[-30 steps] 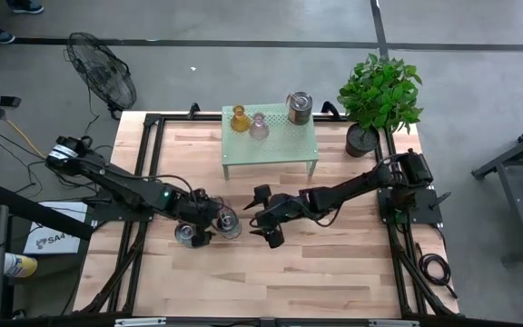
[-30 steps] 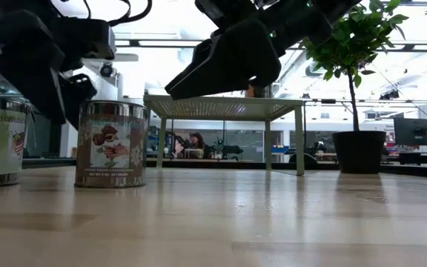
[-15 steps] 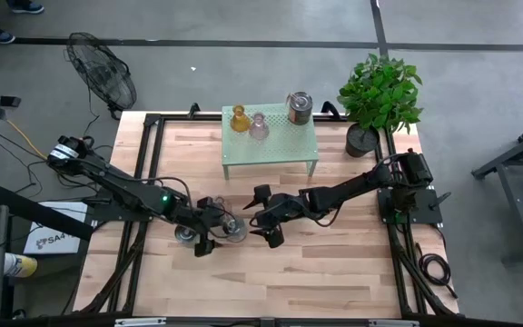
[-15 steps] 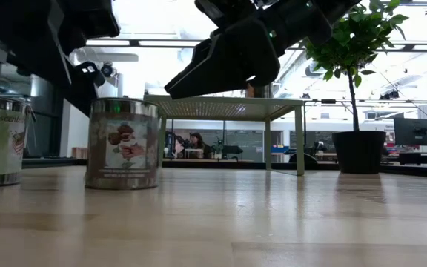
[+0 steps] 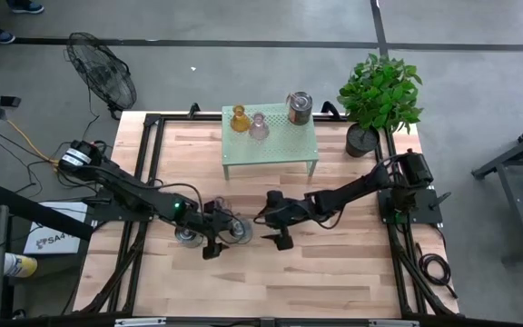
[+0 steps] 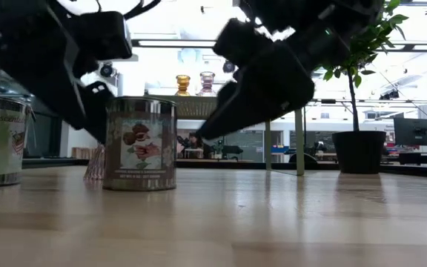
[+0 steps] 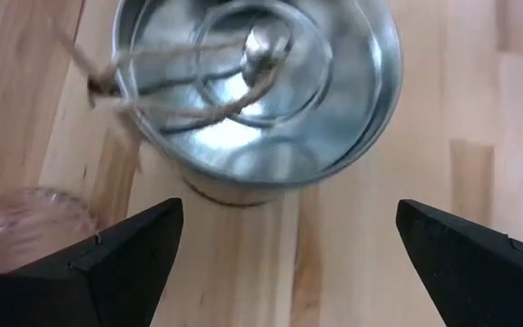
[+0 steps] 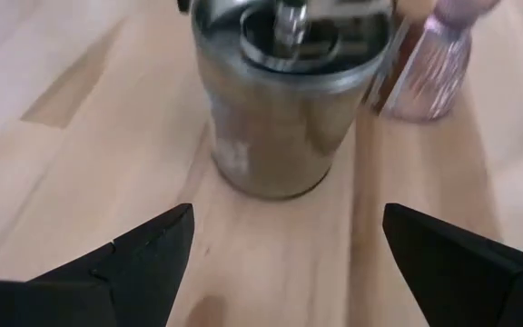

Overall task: Pick & Place candle stick holders
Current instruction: Put the right silver candle on the shelf

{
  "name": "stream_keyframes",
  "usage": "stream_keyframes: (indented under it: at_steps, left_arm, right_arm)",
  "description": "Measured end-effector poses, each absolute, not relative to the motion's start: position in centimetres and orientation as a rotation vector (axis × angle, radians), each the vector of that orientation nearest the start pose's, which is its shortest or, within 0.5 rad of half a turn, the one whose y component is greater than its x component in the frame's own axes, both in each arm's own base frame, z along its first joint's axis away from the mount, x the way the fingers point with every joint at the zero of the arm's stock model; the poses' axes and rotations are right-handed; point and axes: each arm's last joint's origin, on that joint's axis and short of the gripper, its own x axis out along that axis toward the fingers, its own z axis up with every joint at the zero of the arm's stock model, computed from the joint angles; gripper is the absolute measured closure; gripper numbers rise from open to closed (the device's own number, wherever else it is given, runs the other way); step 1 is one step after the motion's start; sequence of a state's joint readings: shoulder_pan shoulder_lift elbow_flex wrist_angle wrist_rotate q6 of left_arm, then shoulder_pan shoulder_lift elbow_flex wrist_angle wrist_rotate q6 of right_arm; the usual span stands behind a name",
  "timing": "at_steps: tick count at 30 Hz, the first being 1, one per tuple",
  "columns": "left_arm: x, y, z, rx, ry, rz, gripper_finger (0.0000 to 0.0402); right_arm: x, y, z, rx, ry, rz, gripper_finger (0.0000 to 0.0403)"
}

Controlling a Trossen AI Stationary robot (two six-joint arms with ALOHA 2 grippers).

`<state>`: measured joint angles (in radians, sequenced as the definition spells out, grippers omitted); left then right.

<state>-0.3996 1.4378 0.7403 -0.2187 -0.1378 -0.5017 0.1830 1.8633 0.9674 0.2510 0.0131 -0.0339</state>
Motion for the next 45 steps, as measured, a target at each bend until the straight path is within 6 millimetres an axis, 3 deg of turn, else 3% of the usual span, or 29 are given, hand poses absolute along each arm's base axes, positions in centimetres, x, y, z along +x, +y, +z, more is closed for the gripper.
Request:
stream_keyframes:
  at_steps: [5, 9, 15, 22, 38, 45]
  left_arm:
    - [25.4, -10.3, 17.6, -0.213, 0.891, -0.031, 0.0005]
    - [25.6, -10.3, 17.8, -0.204, 0.87, -0.024, 0.0005]
    - [25.6, -10.3, 17.8, -0.2, 0.858, -0.023, 0.0005]
    - [25.7, -10.3, 17.9, -0.206, 0.845, -0.021, 0.0005]
    - [26.0, -10.3, 18.2, -0.207, 0.799, 0.005, 0.0005]
    - [26.0, -10.4, 18.2, -0.202, 0.799, -0.008, 0.0005]
  right_arm:
    - [35.9, 7.6, 13.4, -0.037, 0.482, 0.154, 0.0048]
    - [35.9, 8.1, 11.7, -0.052, 0.475, 0.118, 0.0048]
    - [38.2, 8.6, 10.7, -0.035, 0.501, 0.074, 0.0026]
    - [40.2, 9.5, 10.6, -0.052, 0.53, 0.138, 0.0004]
    - [41.3, 10.4, 10.5, 0.042, 0.37, 0.126, 0.0003]
    - [42.6, 11.2, 8.8, 0.069, 0.317, 0.123, 0.0006]
